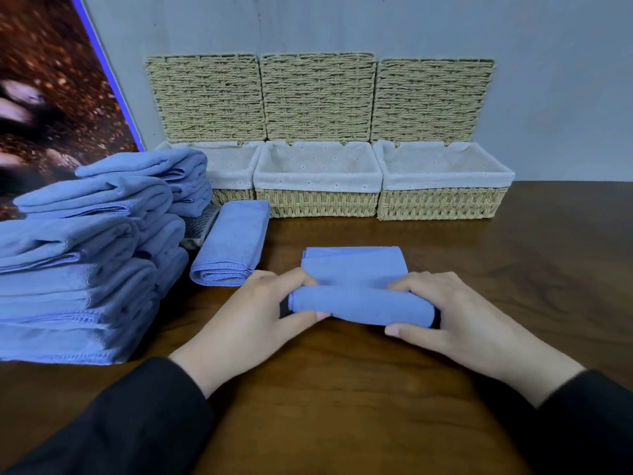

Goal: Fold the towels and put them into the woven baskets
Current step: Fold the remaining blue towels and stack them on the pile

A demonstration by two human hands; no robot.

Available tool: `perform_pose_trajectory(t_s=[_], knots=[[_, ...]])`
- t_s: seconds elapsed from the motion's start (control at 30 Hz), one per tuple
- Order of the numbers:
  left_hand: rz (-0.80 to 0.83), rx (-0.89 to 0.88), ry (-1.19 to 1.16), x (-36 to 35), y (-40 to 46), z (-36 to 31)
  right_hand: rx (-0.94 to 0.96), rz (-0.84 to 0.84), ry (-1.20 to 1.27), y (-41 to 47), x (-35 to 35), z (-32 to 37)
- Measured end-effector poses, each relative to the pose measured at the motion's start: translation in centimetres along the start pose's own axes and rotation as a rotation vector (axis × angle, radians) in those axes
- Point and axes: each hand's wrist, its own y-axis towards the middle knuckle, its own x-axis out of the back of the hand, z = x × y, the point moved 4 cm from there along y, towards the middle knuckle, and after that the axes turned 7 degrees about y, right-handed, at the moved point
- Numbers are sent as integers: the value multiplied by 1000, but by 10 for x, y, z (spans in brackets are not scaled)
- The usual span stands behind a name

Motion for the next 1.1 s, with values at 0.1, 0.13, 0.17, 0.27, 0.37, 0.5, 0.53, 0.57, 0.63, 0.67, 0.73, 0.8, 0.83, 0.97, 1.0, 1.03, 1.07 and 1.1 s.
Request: perform_pose_trajectory(t_s=[0.1, 0.13, 0.17, 0.27, 0.37, 0.5, 0.53, 0.57, 0.63, 0.67, 0.73, 0.8, 0.83, 0.97, 1.0, 1.03, 1.07, 1.1], knots=[[-38, 35, -119, 9, -2, -5, -60, -77, 104, -3, 3, 2], [-36, 67, -176, 10, -3, -6, -57, -94, 159, -3, 3, 5], [-22, 102, -255, 11, -3, -5, -54, -111, 236, -3, 4, 9], [-3, 186, -459, 11, -3, -4, -75, -171, 432, 0, 4, 16], [-46, 275, -603, 6, 2, -3, -109, -261, 528, 7, 0, 16], [-246, 271, -48, 8, 7, 5, -147, -388, 230, 19, -6, 5], [-306, 192, 75, 11, 7, 1, -124, -400, 126, 21, -7, 5], [-340, 82, 145, 13, 6, -4, -81, -407, 48, 23, -7, 6], [-280, -131, 242, 8, 6, -16, 40, -425, -54, 25, -7, 7], [-197, -190, 299, 1, 5, -20, 97, -434, -87, 25, -7, 7], [-24, -204, 395, -12, 5, -20, 194, -387, -106, 24, -8, 8], [75, -158, 417, -19, 6, -13, 230, -197, -68, 21, -14, 9], [104, -137, 416, -19, 5, -9, 211, -82, -49, 20, -17, 8], [172, -81, 392, -18, 8, -6, 112, 130, -74, 19, -17, -3], [178, -73, 387, -18, 8, -7, 94, 154, -62, 20, -15, -5], [184, -65, 384, -19, 7, -7, 86, 175, -41, 20, -15, -6], [181, -61, 381, -18, 8, -7, 87, 192, -21, 21, -14, -7], [177, -57, 375, -18, 8, -6, 85, 211, 3, 21, -14, -8]])
